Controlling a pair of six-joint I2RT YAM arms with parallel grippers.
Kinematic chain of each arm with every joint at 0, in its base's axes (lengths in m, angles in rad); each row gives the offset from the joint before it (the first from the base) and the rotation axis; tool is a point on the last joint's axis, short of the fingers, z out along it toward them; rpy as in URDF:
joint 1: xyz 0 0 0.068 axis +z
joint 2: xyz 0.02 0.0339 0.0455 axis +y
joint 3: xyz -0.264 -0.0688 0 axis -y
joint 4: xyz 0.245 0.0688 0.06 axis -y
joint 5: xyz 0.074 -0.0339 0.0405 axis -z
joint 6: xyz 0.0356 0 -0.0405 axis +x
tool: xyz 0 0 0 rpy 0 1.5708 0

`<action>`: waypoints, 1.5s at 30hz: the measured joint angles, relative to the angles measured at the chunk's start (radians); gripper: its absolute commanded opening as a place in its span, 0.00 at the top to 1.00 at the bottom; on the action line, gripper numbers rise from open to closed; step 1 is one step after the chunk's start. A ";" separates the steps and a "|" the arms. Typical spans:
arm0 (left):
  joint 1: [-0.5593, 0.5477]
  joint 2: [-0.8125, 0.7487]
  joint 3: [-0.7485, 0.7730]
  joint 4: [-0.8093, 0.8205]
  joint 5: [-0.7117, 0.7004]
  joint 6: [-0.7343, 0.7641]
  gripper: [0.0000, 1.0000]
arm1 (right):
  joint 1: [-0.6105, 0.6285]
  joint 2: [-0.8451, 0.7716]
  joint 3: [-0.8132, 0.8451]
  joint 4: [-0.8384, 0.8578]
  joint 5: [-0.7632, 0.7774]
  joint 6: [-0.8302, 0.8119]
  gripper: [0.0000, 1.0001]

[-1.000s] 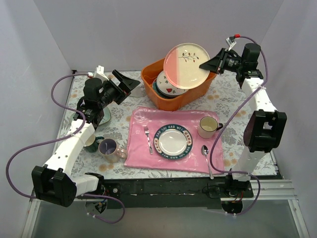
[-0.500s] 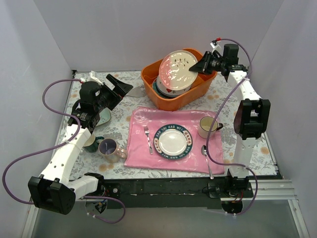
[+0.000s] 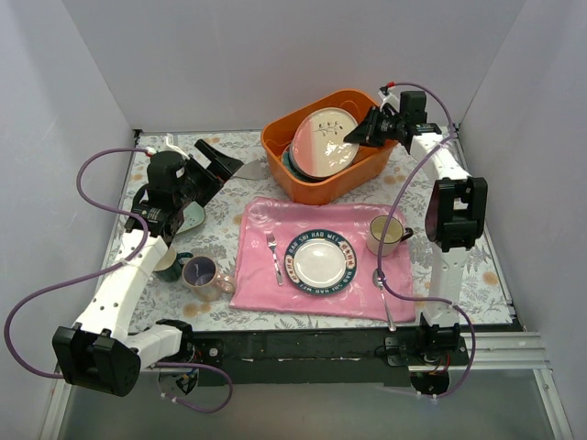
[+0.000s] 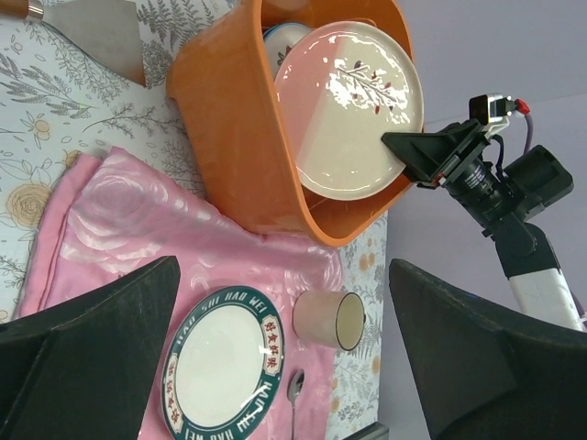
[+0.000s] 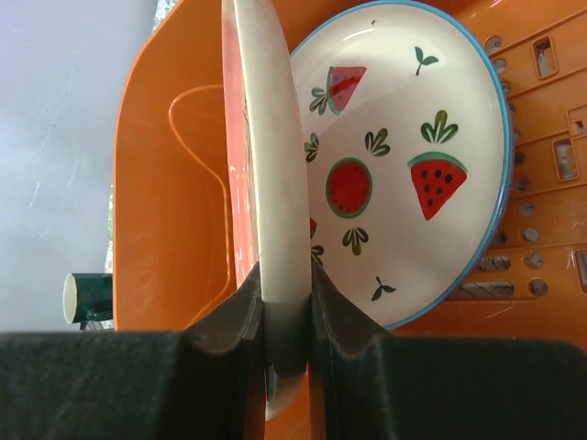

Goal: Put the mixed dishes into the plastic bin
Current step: Place the plate in the plastic bin.

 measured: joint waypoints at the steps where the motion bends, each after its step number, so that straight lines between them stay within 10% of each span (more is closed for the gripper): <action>1: 0.001 0.000 0.000 -0.002 -0.002 0.002 0.02 | 0.001 0.005 0.007 0.000 0.002 -0.001 0.94; 17: 0.013 0.000 0.000 -0.017 -0.013 0.009 0.02 | 0.014 0.043 0.060 -0.002 0.038 -0.027 0.58; 45: 0.027 0.008 0.005 -0.035 -0.017 0.029 0.02 | 0.060 0.108 0.156 -0.170 0.327 -0.372 0.38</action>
